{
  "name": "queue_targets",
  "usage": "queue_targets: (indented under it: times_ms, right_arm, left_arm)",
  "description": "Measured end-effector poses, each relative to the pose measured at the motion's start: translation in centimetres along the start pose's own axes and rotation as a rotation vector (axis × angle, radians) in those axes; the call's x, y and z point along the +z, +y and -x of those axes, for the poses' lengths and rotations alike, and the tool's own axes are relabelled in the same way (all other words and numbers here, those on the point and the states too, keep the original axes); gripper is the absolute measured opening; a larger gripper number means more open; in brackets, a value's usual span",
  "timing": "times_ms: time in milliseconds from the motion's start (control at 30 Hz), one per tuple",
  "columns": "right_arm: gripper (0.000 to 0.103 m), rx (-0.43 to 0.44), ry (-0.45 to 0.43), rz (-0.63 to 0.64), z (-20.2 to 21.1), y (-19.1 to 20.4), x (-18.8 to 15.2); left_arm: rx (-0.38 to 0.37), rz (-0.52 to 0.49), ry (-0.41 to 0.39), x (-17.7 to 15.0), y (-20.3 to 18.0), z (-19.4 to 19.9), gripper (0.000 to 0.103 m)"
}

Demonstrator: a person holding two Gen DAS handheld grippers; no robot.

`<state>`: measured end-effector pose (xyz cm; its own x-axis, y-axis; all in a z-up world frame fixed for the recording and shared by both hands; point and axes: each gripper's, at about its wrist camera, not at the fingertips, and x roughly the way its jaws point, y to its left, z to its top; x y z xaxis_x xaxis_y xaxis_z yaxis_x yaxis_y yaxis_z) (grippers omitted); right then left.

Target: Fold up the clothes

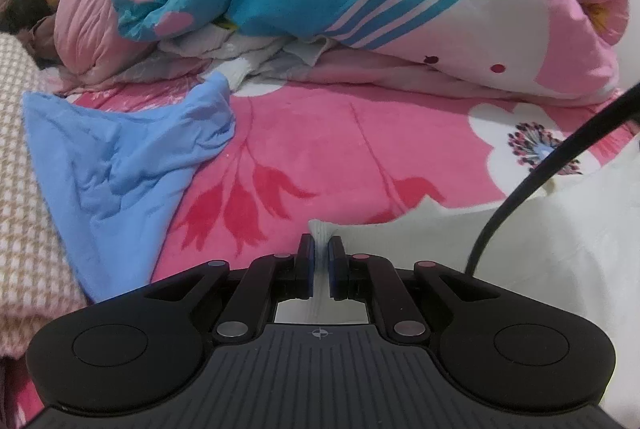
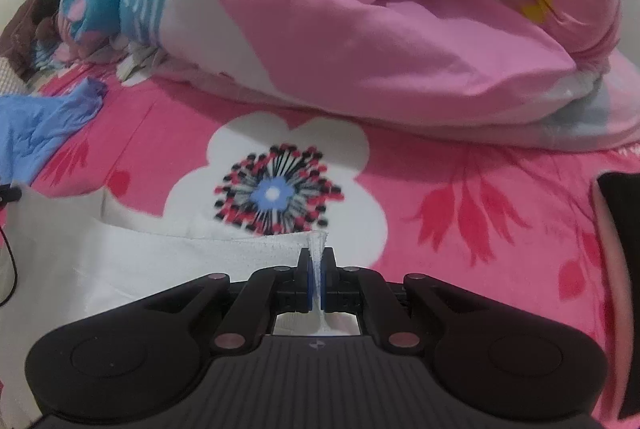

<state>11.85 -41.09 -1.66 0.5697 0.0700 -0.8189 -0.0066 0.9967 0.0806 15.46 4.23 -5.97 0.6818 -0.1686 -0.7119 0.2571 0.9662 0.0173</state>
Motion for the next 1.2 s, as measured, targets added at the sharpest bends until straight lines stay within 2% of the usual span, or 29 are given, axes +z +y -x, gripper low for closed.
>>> queue_targets:
  times_ms: [267,633,1067,1200]
  right_arm:
    - [0.002,0.004,0.020,0.001,-4.0,-1.0,1.8]
    - [0.002,0.001,0.045,-0.025,-5.2,-1.8,2.4]
    - [0.002,-0.007,0.098,-0.050,-8.4,-2.2,1.9]
    - [0.002,-0.010,0.117,-0.059,-9.5,-2.3,1.7]
  left_arm:
    - [0.010,-0.009,0.019,0.9,0.6,-2.5,0.005]
    - [0.000,-0.027,0.036,2.0,0.7,-4.3,0.005]
    - [0.013,-0.035,0.057,1.8,1.3,-5.3,0.006]
    - [0.016,-0.039,0.085,1.5,1.3,-6.3,0.007]
